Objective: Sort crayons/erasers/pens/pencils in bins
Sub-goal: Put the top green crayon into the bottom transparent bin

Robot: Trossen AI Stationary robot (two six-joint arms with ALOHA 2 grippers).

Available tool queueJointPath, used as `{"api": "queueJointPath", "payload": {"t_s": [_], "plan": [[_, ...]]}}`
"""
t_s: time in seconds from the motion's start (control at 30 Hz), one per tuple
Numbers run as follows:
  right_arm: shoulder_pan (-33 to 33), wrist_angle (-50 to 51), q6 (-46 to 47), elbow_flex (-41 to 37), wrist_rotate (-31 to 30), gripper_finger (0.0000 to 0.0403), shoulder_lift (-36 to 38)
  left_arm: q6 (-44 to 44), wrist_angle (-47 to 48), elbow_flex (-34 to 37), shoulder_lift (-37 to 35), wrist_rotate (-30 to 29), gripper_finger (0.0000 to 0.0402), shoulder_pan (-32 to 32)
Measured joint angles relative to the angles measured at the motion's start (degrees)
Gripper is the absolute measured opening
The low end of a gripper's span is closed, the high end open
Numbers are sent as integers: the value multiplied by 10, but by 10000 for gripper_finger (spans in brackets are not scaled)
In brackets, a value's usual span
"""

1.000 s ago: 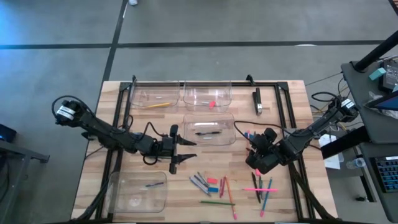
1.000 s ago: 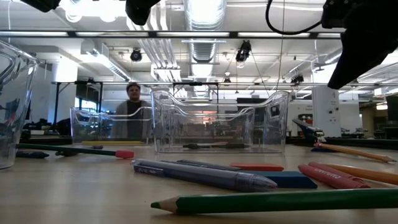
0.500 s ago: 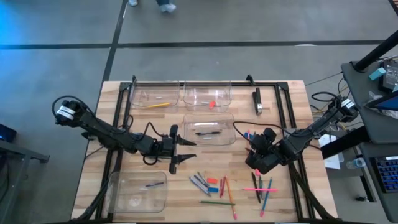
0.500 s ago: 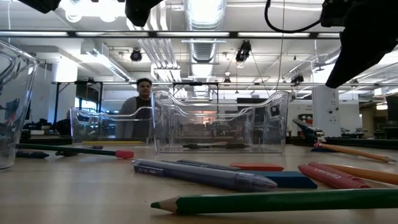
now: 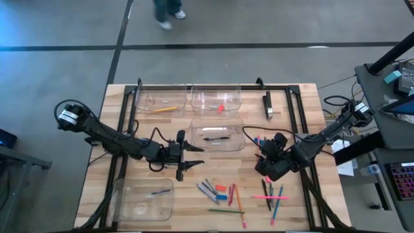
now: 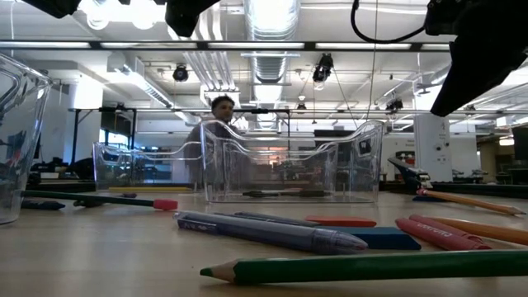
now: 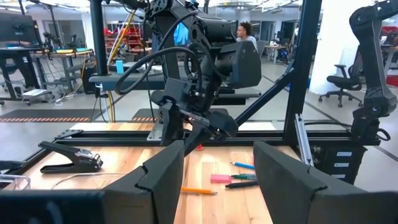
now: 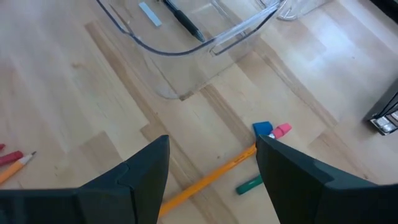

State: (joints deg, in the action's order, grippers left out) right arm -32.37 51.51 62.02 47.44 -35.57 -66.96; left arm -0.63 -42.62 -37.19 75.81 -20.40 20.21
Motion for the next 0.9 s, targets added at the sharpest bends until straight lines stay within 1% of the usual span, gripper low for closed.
{"api": "queueJointPath", "payload": {"t_s": [0.27, 0.37, 0.57, 0.77, 0.9], "plan": [[0, -1, 11, -7, 8, 228, -17, 0, 0, 0, 0, 0, 178, 0], [0, -3, 13, -10, 25, 228, -21, 0, 0, 0, 0, 0, 178, 0], [-6, -44, 14, -29, 89, 228, -25, -1, 0, 0, 0, 0, 178, 0], [-20, -58, 14, -45, 109, 228, -25, -1, 0, 0, 0, 0, 178, 0], [-33, -59, 50, -62, 120, 228, -25, -4, 0, 0, 0, 0, 178, 0]]}}
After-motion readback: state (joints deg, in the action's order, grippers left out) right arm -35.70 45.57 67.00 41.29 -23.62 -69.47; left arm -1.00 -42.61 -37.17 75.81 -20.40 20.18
